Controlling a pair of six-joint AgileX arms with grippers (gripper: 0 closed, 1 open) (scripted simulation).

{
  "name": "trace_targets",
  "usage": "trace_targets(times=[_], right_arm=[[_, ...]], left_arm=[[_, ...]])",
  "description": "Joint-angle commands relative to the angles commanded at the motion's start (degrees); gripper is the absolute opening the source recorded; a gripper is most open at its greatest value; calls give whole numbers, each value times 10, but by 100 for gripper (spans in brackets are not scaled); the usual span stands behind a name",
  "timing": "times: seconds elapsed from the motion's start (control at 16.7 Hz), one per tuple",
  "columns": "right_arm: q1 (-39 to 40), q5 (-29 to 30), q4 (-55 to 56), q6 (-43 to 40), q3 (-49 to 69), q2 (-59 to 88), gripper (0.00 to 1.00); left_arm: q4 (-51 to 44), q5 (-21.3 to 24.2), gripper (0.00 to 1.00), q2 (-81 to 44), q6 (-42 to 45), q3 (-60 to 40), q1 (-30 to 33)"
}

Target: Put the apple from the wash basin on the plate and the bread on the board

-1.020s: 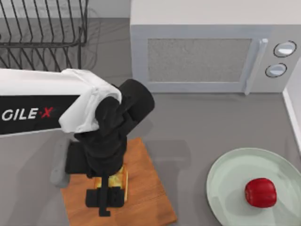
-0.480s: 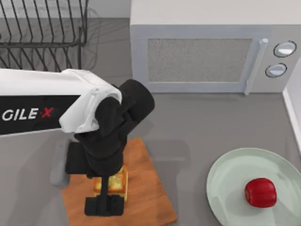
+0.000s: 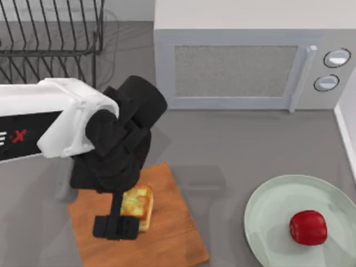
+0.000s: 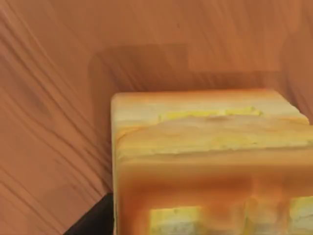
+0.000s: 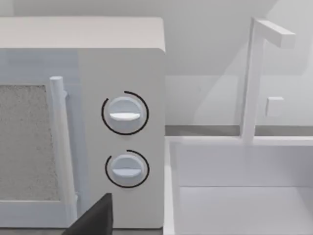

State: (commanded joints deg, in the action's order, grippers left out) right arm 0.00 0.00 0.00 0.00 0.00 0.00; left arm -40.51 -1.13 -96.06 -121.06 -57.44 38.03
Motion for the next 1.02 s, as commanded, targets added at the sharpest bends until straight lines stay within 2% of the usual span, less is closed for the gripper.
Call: trace_targets(times=[0.24, 0.6, 0.84, 1.02], right_arm=[[0, 0, 0, 0, 0, 0, 100], [0, 0, 0, 0, 0, 0, 100], [0, 0, 0, 0, 0, 0, 100], [0, 0, 0, 0, 0, 0, 100]], left_arm=[[121, -5, 100, 116, 179, 76, -54], [298, -5, 100, 382, 584, 261, -170], [368, -2, 100, 579, 846, 391, -249], [393, 2, 100, 717, 997, 469, -300]])
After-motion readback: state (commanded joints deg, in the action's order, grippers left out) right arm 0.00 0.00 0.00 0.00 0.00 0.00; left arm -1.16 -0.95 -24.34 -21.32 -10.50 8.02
